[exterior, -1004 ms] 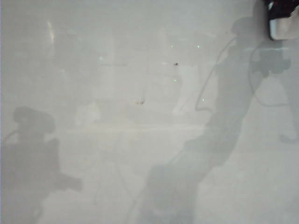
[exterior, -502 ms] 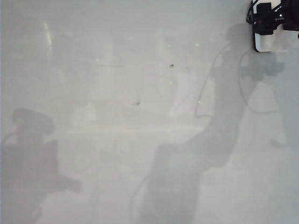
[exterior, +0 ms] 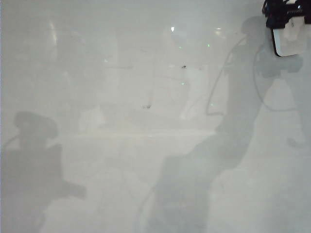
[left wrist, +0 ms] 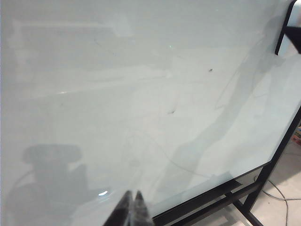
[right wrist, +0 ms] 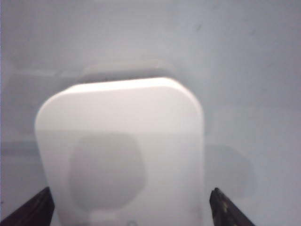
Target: Grab the whiteboard eraser that is attached to the surface of the whiteboard and use it to clean the writing on the whiteboard.
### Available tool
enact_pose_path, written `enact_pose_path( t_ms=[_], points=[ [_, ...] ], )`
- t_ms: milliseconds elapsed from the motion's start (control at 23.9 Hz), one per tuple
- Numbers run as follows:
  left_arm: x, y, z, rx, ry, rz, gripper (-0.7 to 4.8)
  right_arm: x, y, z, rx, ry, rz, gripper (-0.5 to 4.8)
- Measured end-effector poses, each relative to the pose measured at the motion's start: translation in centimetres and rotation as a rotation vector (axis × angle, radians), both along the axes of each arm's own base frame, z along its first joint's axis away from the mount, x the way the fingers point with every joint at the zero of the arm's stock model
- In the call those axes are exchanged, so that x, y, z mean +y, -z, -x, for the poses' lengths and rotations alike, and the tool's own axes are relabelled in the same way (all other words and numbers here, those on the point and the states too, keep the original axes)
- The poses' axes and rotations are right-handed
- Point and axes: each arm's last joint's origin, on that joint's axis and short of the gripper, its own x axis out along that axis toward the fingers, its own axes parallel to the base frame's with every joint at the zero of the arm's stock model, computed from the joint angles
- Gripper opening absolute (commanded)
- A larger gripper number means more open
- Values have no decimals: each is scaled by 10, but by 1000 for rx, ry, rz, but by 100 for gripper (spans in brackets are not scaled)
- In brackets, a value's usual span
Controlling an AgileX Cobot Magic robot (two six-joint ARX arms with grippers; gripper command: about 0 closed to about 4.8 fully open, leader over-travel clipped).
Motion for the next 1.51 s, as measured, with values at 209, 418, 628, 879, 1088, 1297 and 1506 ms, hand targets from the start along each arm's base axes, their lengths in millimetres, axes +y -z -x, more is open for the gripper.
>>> enact_pose_path(
  t_ms=[209, 418, 628, 879, 1088, 1297, 1506],
  points=[
    [0, 0, 0, 0, 0, 0, -2, 10, -23, 31, -6, -27, -2, 373],
    [0, 0, 0, 0, 0, 0, -2, 18, -49, 81, -17, -52, -9, -1],
    [0, 0, 0, 0, 0, 0, -2, 15, -61, 135, 5, -83, -5, -1],
    [0, 0, 0, 0, 0, 0, -2, 4, -37, 199, -30, -49, -15, -1],
    [0, 0, 0, 0, 0, 0, -2, -1, -13, 225, -114, -40, -28, -1],
    [0, 0, 0, 0, 0, 0, -2, -1, 37, 226, -94, -39, -28, -1],
    [0, 0, 0, 1, 0, 0, -2, 1, 72, 211, 0, -39, -16, -1]
  ],
)
